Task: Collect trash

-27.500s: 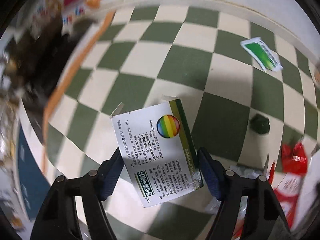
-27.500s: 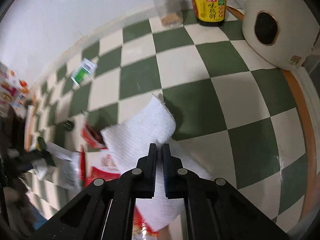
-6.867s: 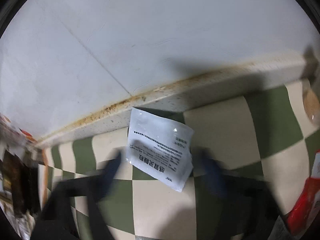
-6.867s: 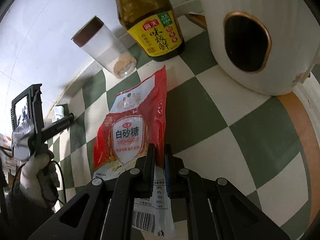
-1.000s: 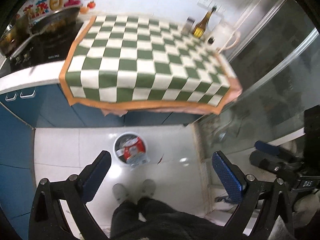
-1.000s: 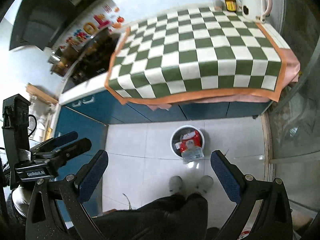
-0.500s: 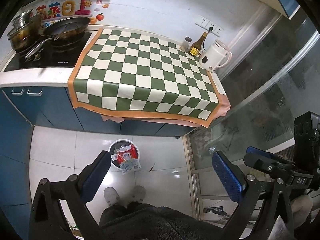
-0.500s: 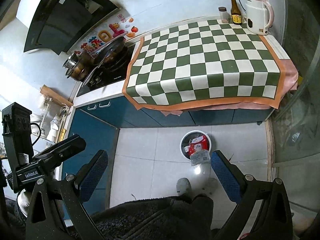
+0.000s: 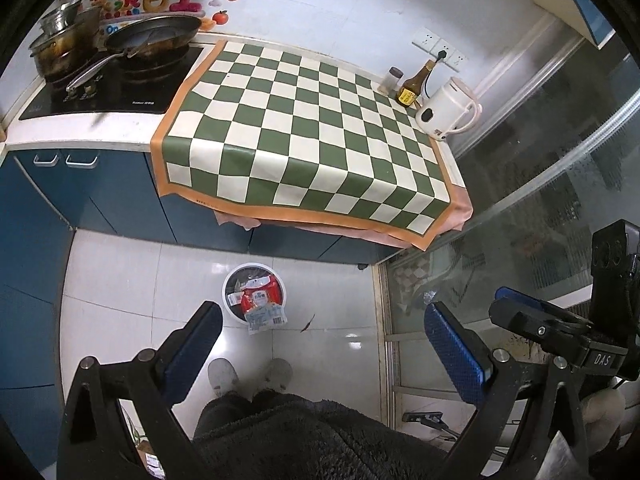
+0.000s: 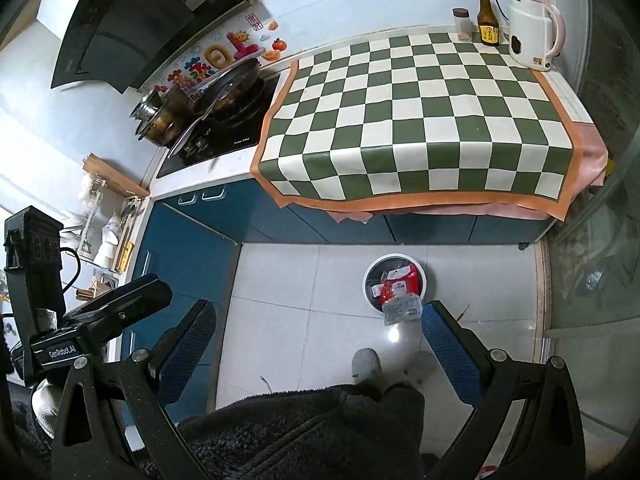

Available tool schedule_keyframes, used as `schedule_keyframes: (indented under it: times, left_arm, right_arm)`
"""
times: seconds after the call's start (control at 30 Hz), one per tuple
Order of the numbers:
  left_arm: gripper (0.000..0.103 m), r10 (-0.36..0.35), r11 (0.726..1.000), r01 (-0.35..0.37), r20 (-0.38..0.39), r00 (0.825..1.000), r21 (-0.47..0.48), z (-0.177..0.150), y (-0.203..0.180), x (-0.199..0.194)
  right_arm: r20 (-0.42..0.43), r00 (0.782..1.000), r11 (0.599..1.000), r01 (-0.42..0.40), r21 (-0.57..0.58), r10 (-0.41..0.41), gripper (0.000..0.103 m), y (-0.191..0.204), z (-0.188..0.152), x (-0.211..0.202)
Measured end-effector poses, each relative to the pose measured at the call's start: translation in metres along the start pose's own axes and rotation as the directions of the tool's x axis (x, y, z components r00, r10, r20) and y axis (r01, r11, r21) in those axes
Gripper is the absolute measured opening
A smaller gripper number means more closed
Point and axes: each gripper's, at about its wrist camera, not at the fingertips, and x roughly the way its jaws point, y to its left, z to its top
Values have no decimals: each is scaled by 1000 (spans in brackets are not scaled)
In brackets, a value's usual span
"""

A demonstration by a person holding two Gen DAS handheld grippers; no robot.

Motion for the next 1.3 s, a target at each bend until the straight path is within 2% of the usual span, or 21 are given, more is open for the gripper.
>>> schedule_keyframes:
  times: [0.63,1.3]
  left_arm:
    - [103,12,1000,-11,-36,999,23,-13,-9,3]
    - [103,11,1000,-11,-34,999,21,-16,-12,3]
  right_arm:
    - [-38,999,1000,-2,1,2,103,-4,-11,11]
    - [-42,999,1000,-2,-2,2,103,-5,-16,11]
